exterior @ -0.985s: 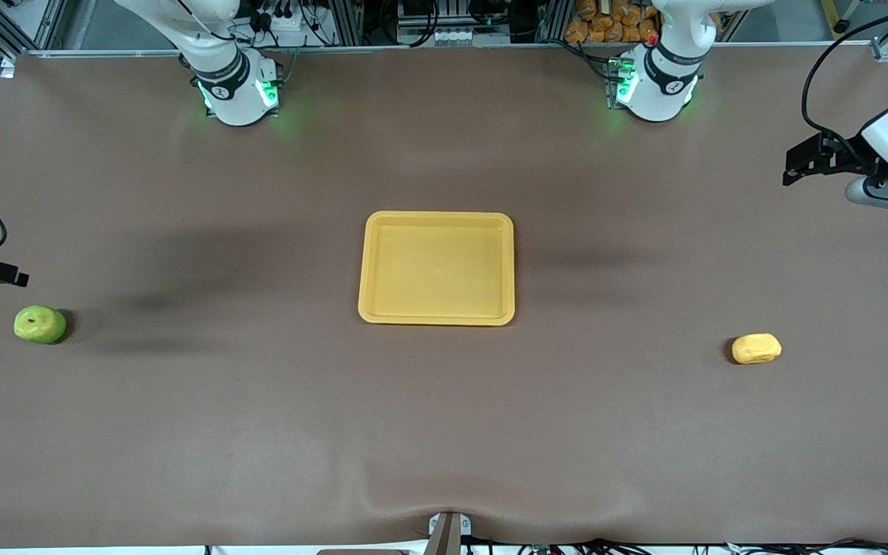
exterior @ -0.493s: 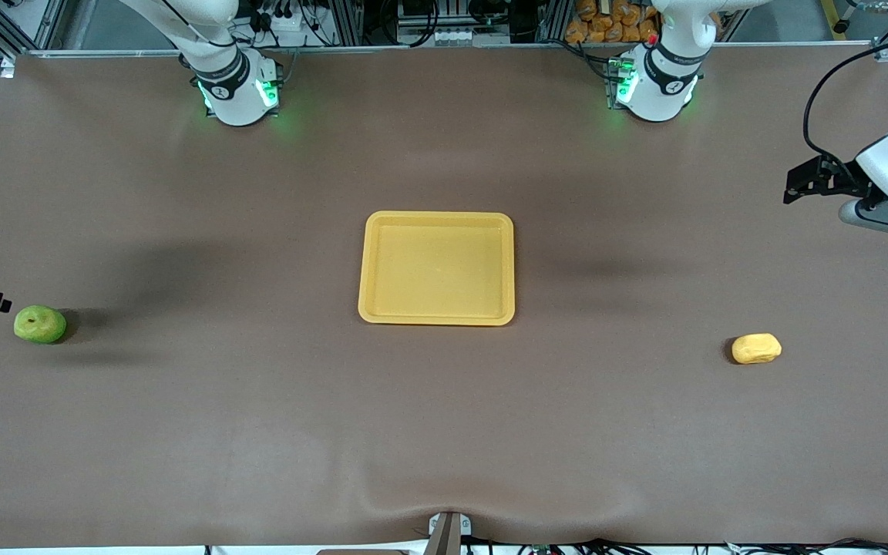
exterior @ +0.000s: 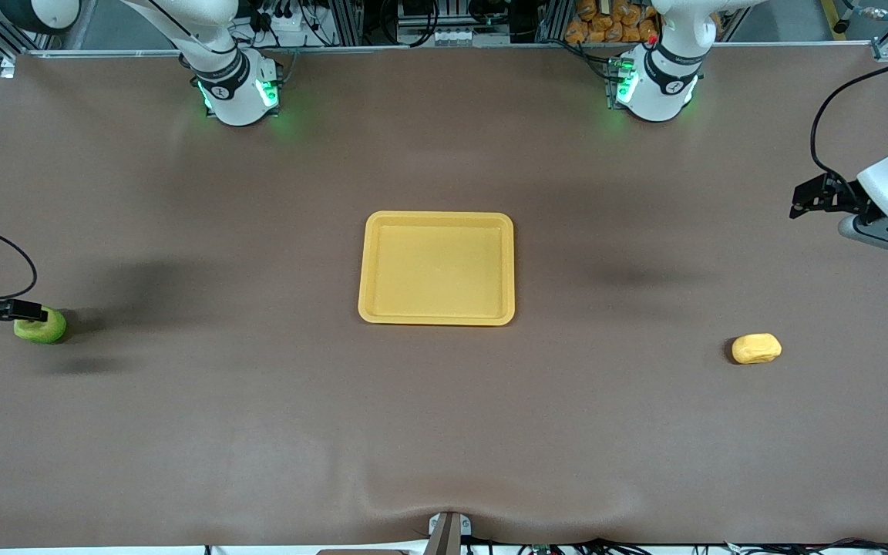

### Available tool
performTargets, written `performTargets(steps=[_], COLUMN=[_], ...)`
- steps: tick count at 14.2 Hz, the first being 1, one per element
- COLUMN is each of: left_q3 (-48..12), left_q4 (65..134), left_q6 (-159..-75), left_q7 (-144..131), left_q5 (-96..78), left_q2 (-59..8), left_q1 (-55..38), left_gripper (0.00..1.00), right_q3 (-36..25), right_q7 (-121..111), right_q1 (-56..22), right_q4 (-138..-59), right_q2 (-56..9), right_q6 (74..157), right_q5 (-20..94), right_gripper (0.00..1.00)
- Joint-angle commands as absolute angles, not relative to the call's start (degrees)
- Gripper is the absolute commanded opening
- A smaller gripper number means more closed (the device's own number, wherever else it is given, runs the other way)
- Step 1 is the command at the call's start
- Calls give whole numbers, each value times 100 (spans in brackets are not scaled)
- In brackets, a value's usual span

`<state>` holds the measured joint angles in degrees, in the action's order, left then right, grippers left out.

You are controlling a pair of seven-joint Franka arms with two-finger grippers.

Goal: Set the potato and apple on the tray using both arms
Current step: 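Lower the right gripper around the apple while the left gripper nears the potato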

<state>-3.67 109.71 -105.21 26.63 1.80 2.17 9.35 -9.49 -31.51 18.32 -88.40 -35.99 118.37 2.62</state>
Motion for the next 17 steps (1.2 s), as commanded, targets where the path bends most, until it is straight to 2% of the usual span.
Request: performTargets(steps=[1,4,17], left_q3=[-387,-387,-396], left_q4=[11004,11074,11566], left_q6=[-10713,-11038,-12532], left_q7=[2926,3391,4869], left_q5=[167,167,167], left_q2=[54,-149,-738], left_q1=[984,1186,1380], left_gripper=[100,100,100], right_q3=[-861,-861,-853], right_q7=[-3296,-3322,-3665], right_q1=[2013,2048,2179], right_q4=[-8596,-8429,-8446], right_q2=[-3832,-4051,-4474], right_q6=[11795,11804,12189], right_q5=[107,-377,-317], right_gripper=[100,100,100])
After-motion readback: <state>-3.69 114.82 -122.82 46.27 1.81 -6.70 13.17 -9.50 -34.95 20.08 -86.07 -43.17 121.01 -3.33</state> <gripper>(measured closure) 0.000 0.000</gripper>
